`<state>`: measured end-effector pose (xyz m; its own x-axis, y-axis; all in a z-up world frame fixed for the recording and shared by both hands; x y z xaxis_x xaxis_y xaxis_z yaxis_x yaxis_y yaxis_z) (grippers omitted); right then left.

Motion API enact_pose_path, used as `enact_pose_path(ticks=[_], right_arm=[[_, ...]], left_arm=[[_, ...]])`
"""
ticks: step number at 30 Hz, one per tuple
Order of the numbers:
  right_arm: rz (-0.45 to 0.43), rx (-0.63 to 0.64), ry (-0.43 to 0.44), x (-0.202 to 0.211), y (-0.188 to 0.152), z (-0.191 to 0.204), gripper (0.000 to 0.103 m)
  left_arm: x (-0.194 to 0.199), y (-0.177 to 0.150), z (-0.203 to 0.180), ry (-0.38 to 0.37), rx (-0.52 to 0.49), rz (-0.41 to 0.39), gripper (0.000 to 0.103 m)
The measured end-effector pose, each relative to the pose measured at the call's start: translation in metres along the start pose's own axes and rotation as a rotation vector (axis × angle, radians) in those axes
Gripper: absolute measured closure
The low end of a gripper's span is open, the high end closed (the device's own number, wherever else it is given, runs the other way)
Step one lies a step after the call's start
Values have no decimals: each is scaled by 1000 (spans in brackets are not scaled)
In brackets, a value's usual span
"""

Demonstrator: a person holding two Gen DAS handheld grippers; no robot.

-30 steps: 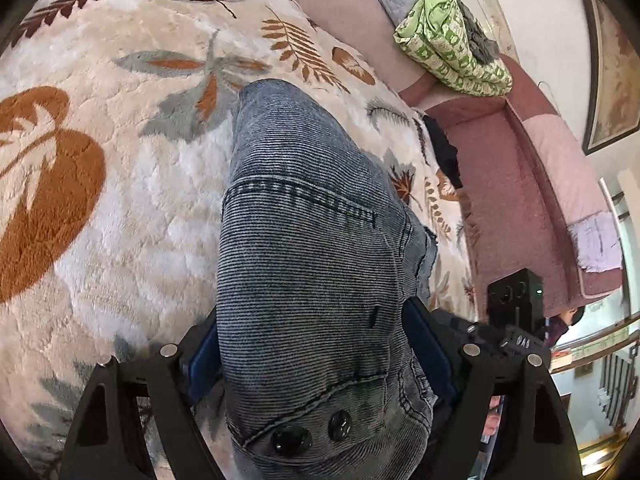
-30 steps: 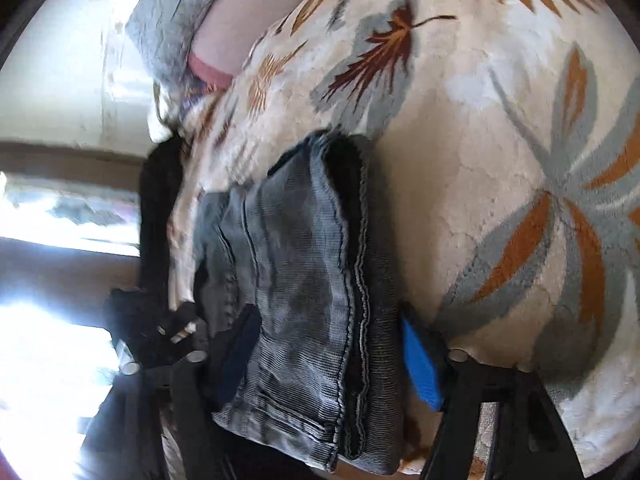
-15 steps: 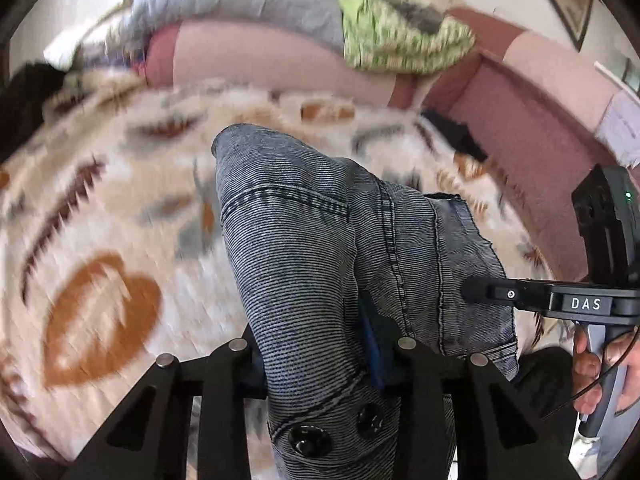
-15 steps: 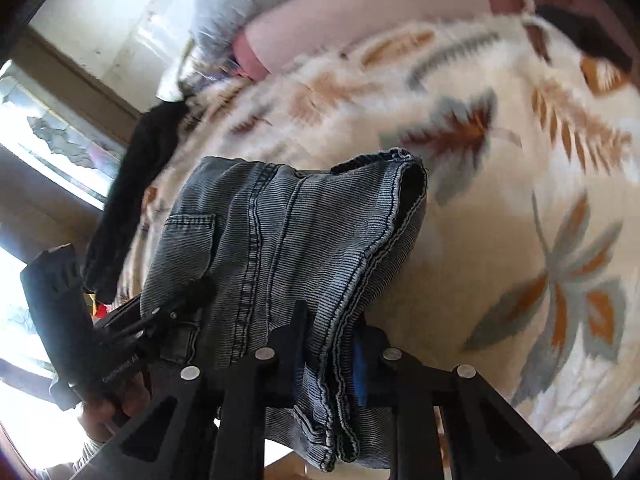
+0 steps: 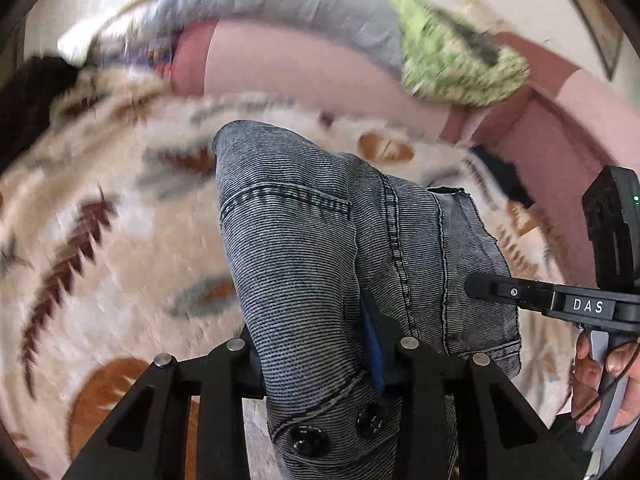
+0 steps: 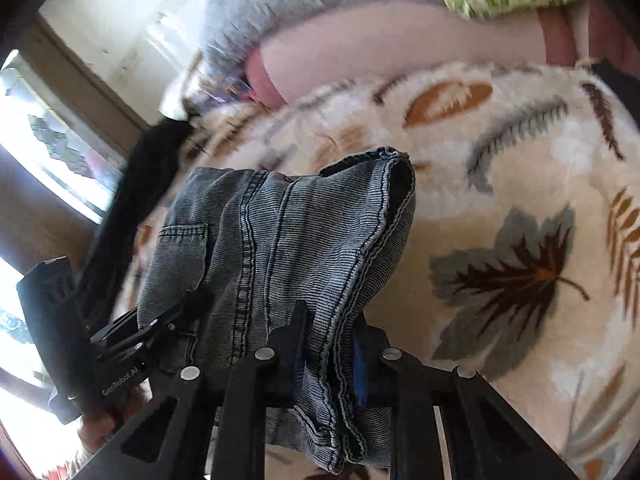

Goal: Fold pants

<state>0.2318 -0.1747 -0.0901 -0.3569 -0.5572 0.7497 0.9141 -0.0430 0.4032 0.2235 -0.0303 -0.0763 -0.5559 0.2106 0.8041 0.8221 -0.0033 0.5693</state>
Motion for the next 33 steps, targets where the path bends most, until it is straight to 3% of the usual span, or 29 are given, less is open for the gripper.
enact_pose_path(ticks=[1,3,6,9,12,14,18,21,28,30,31,33], right_arm=[[27,-17,-20,-12,-6,-10,83],[48,-24,-95,-28,-14,-29,74],[34,-11,-125,-23,-15,-30,61],[-17,61,-178,3,-12,-15,58],[-97,116,-177,28,-16,8,54],[-118,162,-197,31,-27,17,44],[22,181,-302,-15,-56,-6,39],[-12,162,-295,-12,-56,-9,35],[-91,181,-261,21,-47,17,34],[-59,170,-269,10,-51,12,31],[11,164,-289,-10,-61,1,30],[-10,164,-286,-16,-61,-3,23]], left_arm=[[-14,-9,4,12,10,40,63],[-27,-17,12,62,23,44,46],[-19,-15,19,97,47,49,27],[3,-10,21,133,34,6,27],[28,-12,22,158,28,-41,27],[36,-16,22,179,32,-52,27],[15,-37,25,230,2,7,22],[14,-39,29,256,-2,-17,17],[41,-33,26,204,52,-52,18],[28,-44,24,236,8,-14,17],[18,-50,23,246,-17,10,17],[13,-52,25,252,-23,-5,13]])
Point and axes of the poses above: each gripper's, at about its wrist camera, not at the fingertips, and x roughly against the way its jaws point, z to its left, y to its top, the point moved 10 cm from there along -x, roughly the way its jaws point, and after that the axes turned 7 degrees about y, right-handed, at the moved point
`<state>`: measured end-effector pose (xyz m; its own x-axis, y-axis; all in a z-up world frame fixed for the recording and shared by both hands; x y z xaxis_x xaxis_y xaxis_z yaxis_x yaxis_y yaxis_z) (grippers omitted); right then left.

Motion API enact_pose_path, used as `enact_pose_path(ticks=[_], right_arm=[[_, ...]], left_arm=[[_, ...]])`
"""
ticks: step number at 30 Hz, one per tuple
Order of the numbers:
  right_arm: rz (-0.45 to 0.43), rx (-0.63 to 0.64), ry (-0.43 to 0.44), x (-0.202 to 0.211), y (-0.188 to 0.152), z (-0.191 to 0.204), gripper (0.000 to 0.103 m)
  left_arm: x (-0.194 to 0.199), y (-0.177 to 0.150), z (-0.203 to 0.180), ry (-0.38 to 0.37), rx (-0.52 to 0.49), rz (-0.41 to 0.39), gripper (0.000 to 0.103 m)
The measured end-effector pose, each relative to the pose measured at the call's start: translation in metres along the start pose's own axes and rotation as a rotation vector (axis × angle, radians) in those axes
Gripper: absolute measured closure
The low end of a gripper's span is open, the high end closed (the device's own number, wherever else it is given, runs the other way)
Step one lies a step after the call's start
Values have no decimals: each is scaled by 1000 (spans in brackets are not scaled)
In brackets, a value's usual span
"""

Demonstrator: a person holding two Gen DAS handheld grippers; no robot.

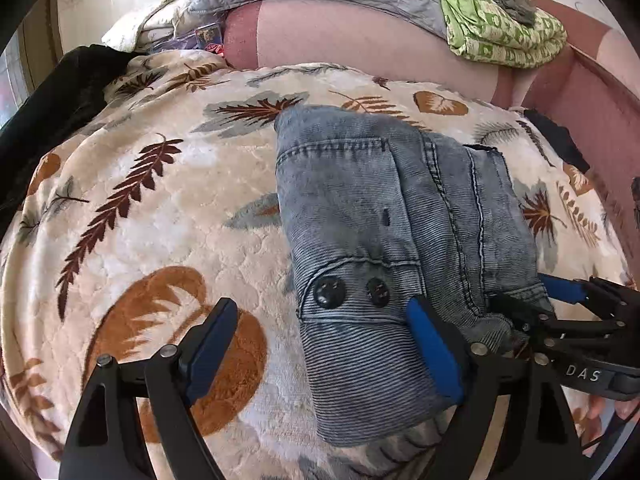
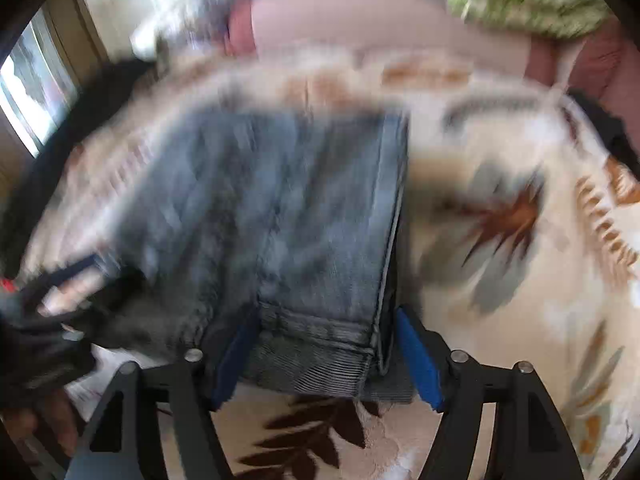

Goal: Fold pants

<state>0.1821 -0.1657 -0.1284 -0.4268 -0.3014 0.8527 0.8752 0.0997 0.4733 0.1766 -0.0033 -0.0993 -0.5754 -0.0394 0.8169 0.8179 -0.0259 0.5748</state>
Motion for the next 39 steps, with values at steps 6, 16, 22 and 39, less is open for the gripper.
enact_pose_path(ticks=[6,16,22,39], right_arm=[[-60,-13,23,31,5,3,23],[-285,28,-2,101,-20,-2,1],[-306,9,23,98,-42,-15,0],[-335,85,65,106,-49,7,0]], left_arm=[[6,2,2,-3,16,-9,13],[49,-7,2,15,29,-69,14],[76,-22,0,82,26,-103,14],[108,-30,-15,151,8,-151,14]])
Point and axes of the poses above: each gripper's, at about its wrist camera, not at the fingertips, and x roughly against the way its jaws point, z to its left, y to its top, the point moved 10 cm from there along -x, roughly the way its jaws point, and after that the axes turned 7 degrees about y, right-handed, at the moved point
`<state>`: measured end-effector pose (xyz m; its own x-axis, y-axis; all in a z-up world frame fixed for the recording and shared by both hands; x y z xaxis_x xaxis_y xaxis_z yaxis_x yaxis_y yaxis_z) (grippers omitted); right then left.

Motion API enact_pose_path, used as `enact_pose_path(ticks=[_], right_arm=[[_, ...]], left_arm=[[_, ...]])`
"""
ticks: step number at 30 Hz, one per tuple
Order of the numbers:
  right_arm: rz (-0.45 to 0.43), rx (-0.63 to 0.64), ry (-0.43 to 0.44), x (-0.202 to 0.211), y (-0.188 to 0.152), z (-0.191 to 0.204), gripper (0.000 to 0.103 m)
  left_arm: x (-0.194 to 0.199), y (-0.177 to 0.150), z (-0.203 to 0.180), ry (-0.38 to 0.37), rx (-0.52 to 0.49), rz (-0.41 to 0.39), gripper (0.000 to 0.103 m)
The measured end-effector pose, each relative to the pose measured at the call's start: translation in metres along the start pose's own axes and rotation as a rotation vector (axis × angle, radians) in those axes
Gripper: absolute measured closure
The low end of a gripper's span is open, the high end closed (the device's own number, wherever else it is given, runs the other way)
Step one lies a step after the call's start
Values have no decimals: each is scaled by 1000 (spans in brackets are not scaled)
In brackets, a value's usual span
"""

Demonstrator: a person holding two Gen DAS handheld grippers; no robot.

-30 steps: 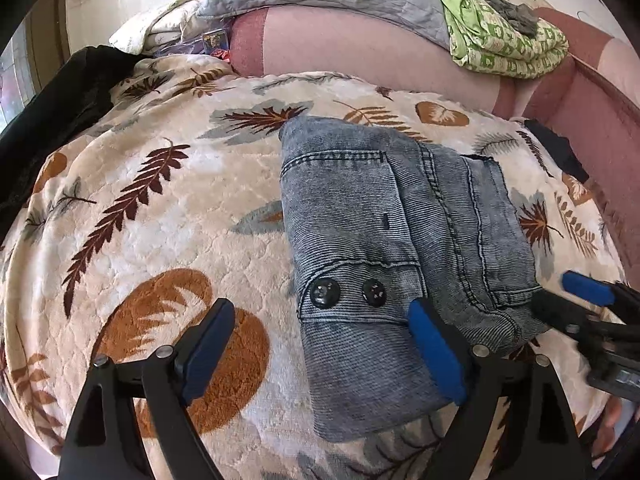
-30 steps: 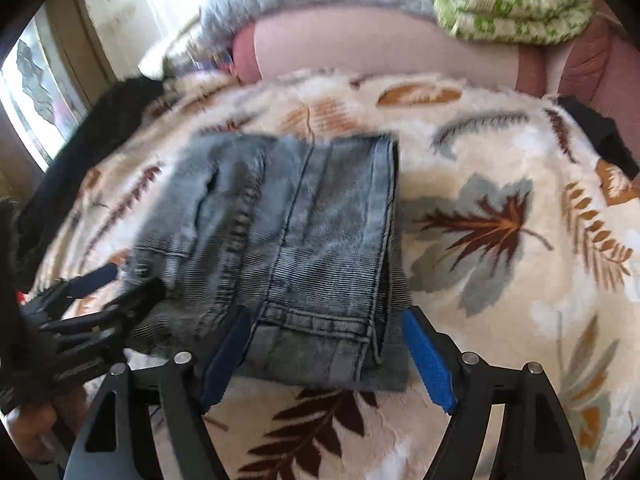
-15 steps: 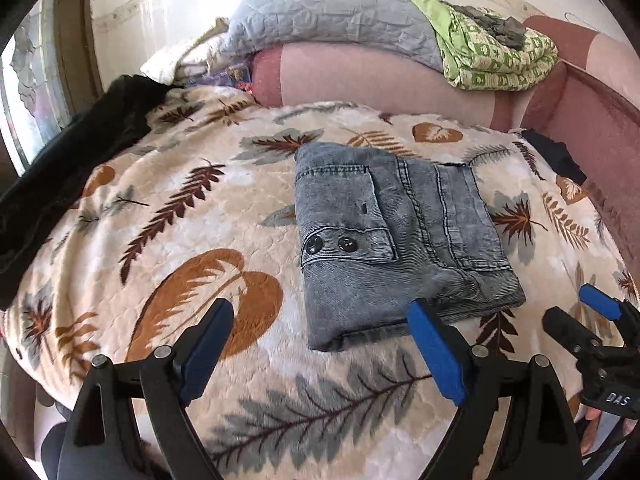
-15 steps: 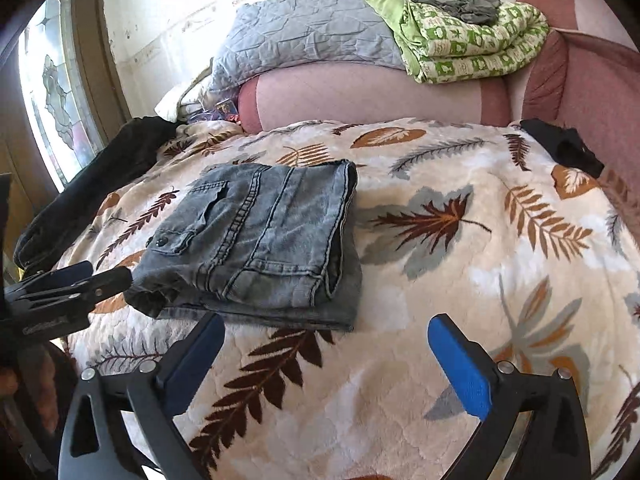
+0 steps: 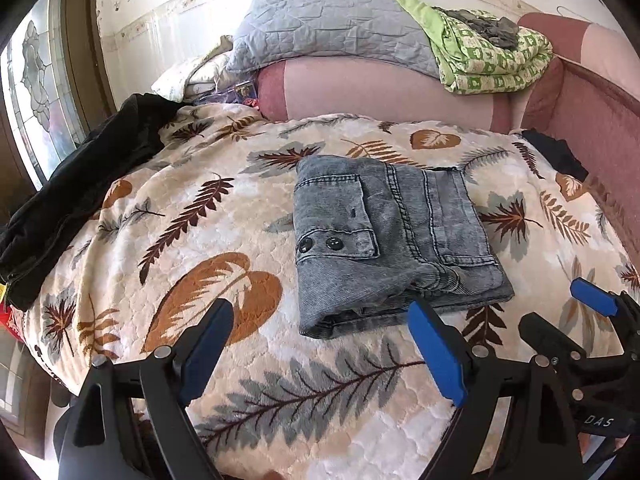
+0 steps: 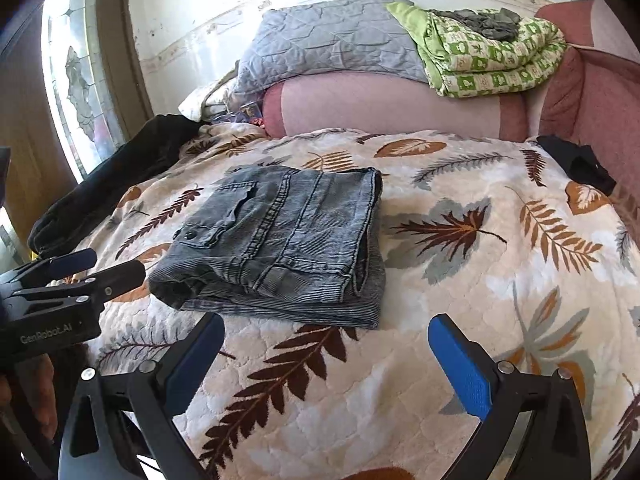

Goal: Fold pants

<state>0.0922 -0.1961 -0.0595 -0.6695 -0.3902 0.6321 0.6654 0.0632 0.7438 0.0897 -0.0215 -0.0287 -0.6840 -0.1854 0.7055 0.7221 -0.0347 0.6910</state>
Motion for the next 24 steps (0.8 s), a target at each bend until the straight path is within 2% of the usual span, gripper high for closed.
enact_pose_path(ticks=[17,20,24], right_arm=[[15,53,-34,-1,-5,11,0],[29,68,-24,1,2,18,0],[66,73,-20,3,14,24,0]], left_arm=[[10,-2,10,-62,47,10,14],[9,2,9,-77,52,18,14],[7,10,10,-54,39,3,14]])
Point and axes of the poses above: each gripper's, at about its wrist camera, not at the fingertips, and x roughly against the way its jaws point, z to its left, y to its top, the point moved 10 cm from there along -x, roughly the way its jaws point, and after that the axes turned 7 degrees about y, right-handed, at the moved point
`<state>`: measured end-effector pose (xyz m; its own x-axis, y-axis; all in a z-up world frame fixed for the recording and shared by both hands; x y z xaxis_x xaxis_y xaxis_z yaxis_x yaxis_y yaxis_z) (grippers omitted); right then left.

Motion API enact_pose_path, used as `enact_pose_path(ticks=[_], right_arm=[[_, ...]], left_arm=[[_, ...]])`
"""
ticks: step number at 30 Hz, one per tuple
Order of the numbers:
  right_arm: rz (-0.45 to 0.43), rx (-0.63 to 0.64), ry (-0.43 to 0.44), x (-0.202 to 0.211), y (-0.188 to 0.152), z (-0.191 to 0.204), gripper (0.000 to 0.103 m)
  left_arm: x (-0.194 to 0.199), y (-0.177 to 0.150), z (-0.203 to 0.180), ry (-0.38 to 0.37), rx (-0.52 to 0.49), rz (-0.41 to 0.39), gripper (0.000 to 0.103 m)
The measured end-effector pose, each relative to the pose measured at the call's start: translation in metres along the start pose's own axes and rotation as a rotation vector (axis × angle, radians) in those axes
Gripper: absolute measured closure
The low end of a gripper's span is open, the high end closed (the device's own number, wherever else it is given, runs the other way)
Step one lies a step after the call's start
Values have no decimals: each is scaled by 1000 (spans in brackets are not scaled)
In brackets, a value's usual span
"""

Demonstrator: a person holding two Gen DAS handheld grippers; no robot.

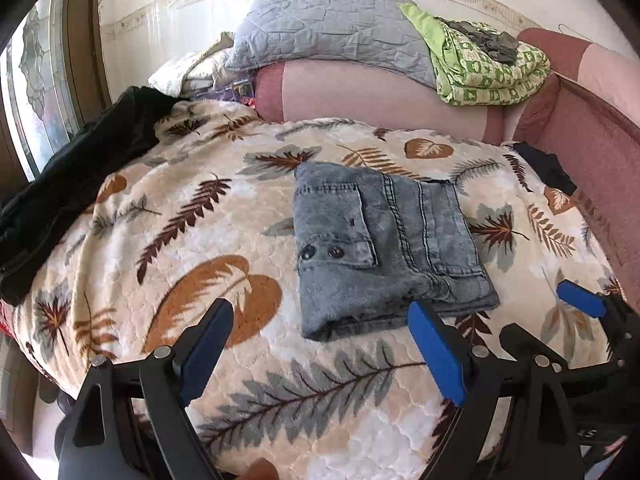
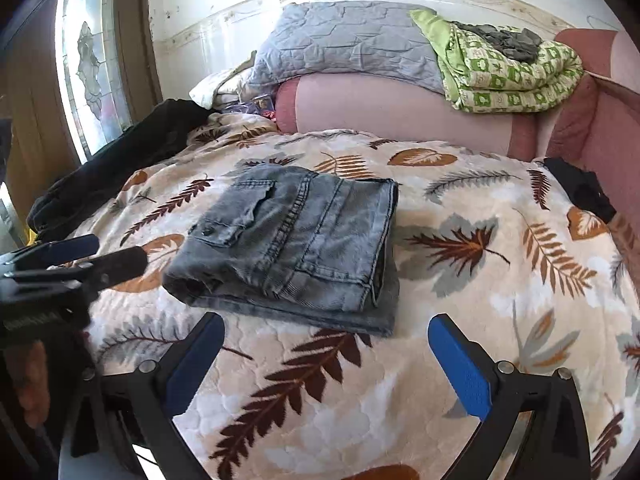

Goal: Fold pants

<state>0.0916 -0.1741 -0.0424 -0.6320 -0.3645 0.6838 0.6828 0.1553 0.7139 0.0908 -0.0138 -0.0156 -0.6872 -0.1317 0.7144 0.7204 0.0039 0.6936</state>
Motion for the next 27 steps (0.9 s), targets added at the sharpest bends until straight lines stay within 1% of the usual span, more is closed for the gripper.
enact_pose_path(ticks=[3,5,8,10,12,16,25,26,27], right_arm=[[51,-19,-4,-3,3,0,0],[83,-56,9,-4,4,-2,0],[141,-130,2,-6,5,-8,0],[151,-142,-9,-4,8,-8,0],[156,-133,-36,-3,12,-6,0],[174,-115,-58,-5,16,-2,0],[190,-92,-61,-12,25,6,0],[190,-91,-62,-12,26,6,0],[190,-90,-66,-13,27,6,0]], left_arm=[[-1,5,0,-22,11,-3,14],[-3,8,2,-17,19,-7,14],[-4,11,4,-9,24,-17,14],[-6,14,5,-12,29,-17,14],[-8,16,7,-14,38,-14,14],[-11,20,9,-18,47,-15,14],[-20,30,10,-23,35,-4,14],[-20,31,9,-27,32,-6,13],[-21,33,7,-30,27,-7,9]])
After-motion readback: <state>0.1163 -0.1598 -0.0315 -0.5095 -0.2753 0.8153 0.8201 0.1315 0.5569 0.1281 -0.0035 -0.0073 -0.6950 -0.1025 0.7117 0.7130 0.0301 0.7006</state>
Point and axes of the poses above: each gripper's, at about its wrist camera, not at the fingertips, and x roughly against the way its jaws point, z to its left, y to its top, the point moved 10 cm from there along -x, roughly the way its jaws point, and after that the axes turned 7 degrees about y, right-handed, at the moved point
